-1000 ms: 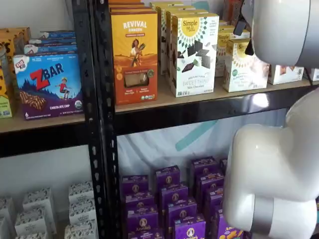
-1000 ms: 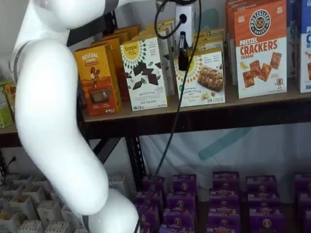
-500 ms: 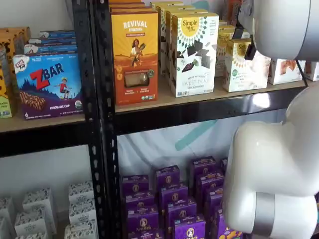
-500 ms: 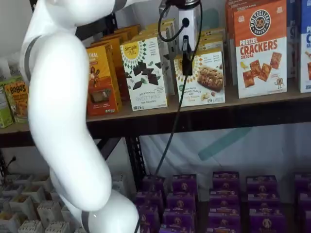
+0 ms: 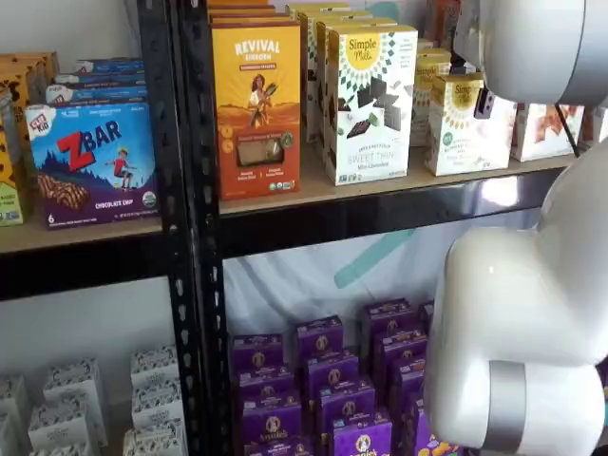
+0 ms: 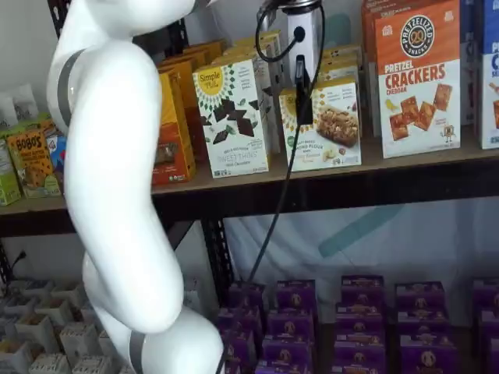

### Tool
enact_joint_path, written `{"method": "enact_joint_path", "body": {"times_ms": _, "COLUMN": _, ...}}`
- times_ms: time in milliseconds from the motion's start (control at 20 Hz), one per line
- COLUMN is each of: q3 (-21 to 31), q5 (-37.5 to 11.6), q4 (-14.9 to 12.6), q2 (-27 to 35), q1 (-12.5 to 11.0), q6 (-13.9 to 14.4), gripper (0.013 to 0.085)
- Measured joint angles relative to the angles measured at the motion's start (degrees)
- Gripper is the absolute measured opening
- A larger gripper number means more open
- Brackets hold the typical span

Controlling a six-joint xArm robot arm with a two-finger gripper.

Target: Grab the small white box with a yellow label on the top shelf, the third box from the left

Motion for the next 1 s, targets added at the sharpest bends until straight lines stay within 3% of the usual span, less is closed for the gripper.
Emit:
{"method": "enact_joint_path", "body": {"times_ms": 200, "q3": 0.3, "q5": 0.0, "q4": -0.8, "q2": 0.0, "q1": 0.7, "q6": 0.6, "gripper": 0.0850}}
{"method": "enact_joint_path", "body": {"times_ms": 300, "q3": 0.5, "q5": 0.2, "q4": -1.1, "q2": 0.0, "q1": 0.9, "q6": 0.7, "gripper": 0.0770}}
{"method": "enact_joint_path", "body": {"times_ms": 700, "q3": 1.1, "q5": 0.1, "q4": -1.0, "q2": -0.5, "q1": 1.0, "q6": 0.9, "gripper": 0.0610}}
{"method": "enact_joint_path", "body": {"times_ms": 900, "q3": 1.4, "q5": -0.2, "q4": -0.7, "q2": -0.8, "q1": 1.1, "q6": 1.0, "gripper": 0.0610}}
{"method": "enact_joint_path", "body": {"times_ms": 1000, "q3": 1.5, "q5": -0.4, "q4": -0.5, "q2": -0.9, "q1": 1.1, "q6": 1.0, "gripper": 0.0570}}
